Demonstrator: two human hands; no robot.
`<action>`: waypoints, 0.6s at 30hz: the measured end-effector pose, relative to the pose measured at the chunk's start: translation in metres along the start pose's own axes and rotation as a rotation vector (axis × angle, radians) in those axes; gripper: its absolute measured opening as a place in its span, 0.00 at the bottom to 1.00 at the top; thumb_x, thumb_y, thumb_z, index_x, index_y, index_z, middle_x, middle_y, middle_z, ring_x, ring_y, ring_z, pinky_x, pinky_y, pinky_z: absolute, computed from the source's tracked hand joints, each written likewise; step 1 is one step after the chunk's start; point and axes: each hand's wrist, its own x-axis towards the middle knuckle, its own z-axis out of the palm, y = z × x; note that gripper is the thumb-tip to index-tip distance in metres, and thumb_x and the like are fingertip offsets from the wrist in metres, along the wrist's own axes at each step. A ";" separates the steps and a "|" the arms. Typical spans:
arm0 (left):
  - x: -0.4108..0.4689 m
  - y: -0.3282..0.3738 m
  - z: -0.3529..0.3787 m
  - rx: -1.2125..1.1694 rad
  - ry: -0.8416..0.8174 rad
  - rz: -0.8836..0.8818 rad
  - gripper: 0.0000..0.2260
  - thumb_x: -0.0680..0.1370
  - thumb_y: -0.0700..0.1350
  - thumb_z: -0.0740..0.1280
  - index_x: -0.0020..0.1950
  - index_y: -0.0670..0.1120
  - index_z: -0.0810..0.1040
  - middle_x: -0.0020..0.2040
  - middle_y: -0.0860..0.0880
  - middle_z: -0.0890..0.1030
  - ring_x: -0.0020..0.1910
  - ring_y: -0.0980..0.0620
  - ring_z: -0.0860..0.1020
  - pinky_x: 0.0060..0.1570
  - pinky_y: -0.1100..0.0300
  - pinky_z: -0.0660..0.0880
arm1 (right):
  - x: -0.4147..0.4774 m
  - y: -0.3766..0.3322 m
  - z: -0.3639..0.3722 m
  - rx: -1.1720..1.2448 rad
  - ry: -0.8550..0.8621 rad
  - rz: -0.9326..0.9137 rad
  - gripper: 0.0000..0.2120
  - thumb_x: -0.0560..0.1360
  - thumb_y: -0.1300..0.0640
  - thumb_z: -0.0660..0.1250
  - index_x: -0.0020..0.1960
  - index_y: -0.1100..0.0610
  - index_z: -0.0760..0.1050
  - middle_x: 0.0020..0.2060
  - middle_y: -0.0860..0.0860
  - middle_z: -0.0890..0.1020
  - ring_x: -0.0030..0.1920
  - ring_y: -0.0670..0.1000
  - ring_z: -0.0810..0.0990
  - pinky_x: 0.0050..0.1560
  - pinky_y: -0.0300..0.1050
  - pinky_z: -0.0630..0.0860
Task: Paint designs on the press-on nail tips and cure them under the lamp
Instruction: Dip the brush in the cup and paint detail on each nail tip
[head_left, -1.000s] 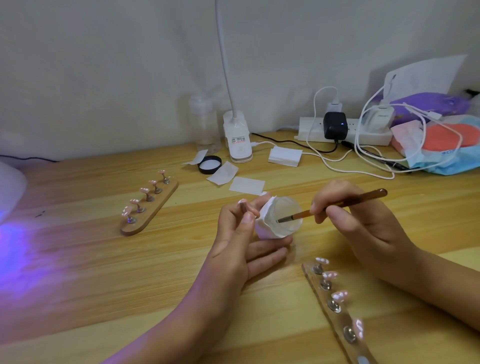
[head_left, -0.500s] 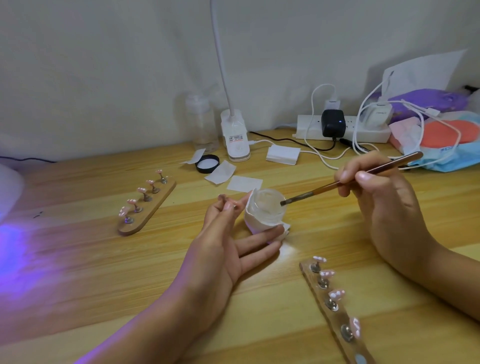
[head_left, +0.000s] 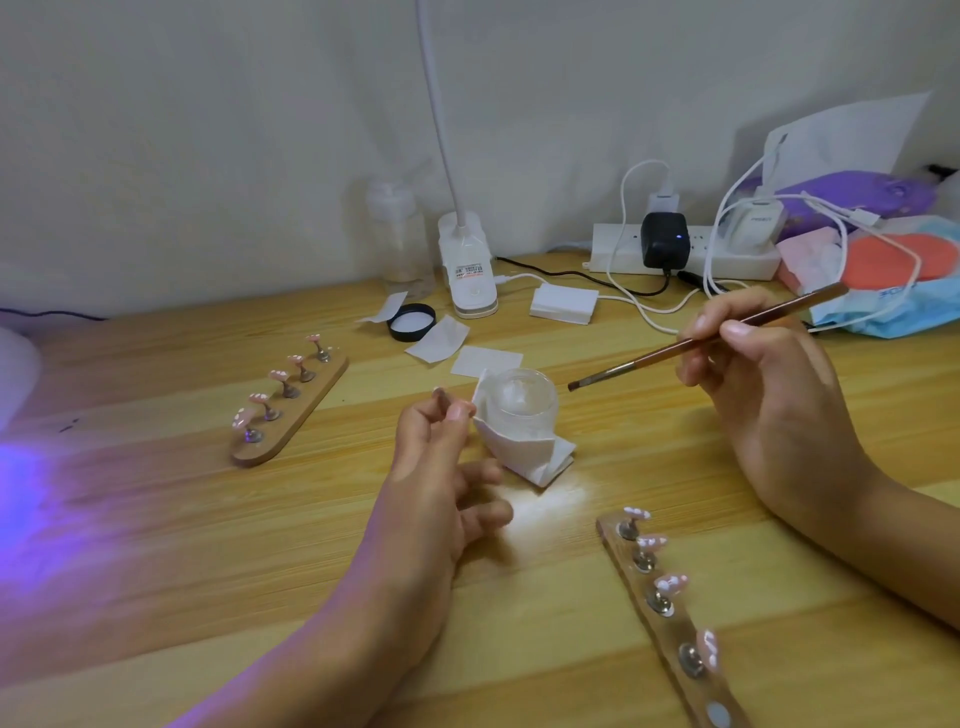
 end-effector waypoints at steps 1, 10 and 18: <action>-0.003 -0.002 0.000 0.079 0.012 0.061 0.05 0.79 0.52 0.65 0.44 0.59 0.78 0.40 0.60 0.77 0.30 0.59 0.72 0.26 0.66 0.69 | 0.002 0.000 0.000 0.045 0.018 0.024 0.15 0.75 0.61 0.57 0.39 0.47 0.79 0.38 0.47 0.76 0.39 0.46 0.73 0.43 0.39 0.71; -0.015 -0.003 0.003 0.359 -0.217 0.117 0.04 0.69 0.50 0.74 0.41 0.53 0.82 0.40 0.53 0.83 0.33 0.60 0.75 0.32 0.68 0.71 | 0.008 0.004 -0.003 0.293 -0.040 0.254 0.10 0.74 0.59 0.59 0.39 0.53 0.78 0.36 0.49 0.75 0.34 0.45 0.75 0.40 0.37 0.76; -0.015 -0.004 0.004 0.413 -0.254 0.123 0.05 0.68 0.50 0.74 0.42 0.53 0.83 0.41 0.54 0.83 0.38 0.58 0.76 0.41 0.60 0.75 | 0.006 0.004 -0.001 0.249 -0.136 0.245 0.10 0.74 0.60 0.59 0.40 0.53 0.78 0.32 0.49 0.76 0.33 0.46 0.74 0.37 0.37 0.75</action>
